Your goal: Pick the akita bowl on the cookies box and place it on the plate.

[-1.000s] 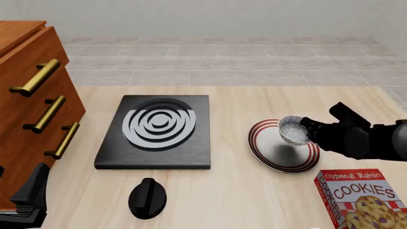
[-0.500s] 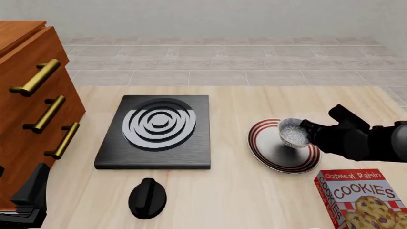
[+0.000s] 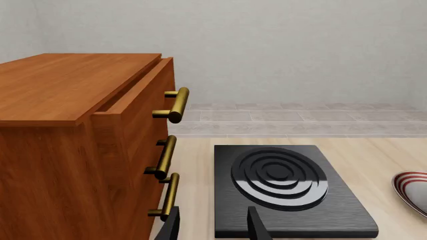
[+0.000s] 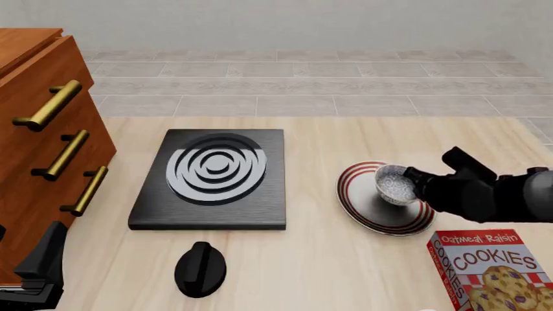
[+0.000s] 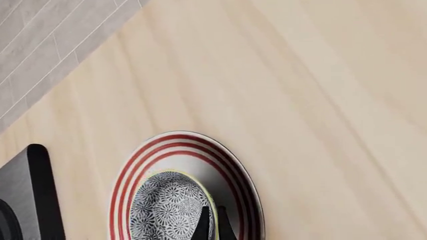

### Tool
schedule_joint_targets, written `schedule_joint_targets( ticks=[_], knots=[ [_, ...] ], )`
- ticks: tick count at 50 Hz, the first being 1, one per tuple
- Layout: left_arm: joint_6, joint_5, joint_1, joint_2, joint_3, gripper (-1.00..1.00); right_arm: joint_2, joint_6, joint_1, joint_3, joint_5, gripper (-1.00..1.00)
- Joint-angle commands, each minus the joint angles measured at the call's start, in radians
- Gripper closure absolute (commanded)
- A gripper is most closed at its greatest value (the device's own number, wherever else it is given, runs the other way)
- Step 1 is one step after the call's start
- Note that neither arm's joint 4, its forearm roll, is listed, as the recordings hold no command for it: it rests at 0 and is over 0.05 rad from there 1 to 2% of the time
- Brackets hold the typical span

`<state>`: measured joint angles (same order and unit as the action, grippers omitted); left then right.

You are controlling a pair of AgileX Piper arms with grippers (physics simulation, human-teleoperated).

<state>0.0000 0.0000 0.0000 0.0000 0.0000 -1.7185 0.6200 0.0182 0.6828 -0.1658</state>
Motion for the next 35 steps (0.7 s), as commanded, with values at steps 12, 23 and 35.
schedule_joint_targets(
  ticks=[12,23,35],
  knots=[
    [0.0,0.0,0.0,0.0,0.0,-1.0,-0.012,0.018,0.002,-0.008,-0.022,1.0],
    [0.0,0.0,0.0,0.0,0.0,-1.0,-0.02,0.017,-0.002,-0.013,-0.027,1.0],
    [0.0,0.0,0.0,0.0,0.0,-1.0,-0.028,0.015,0.0,-0.013,-0.031,1.0]
  ],
)
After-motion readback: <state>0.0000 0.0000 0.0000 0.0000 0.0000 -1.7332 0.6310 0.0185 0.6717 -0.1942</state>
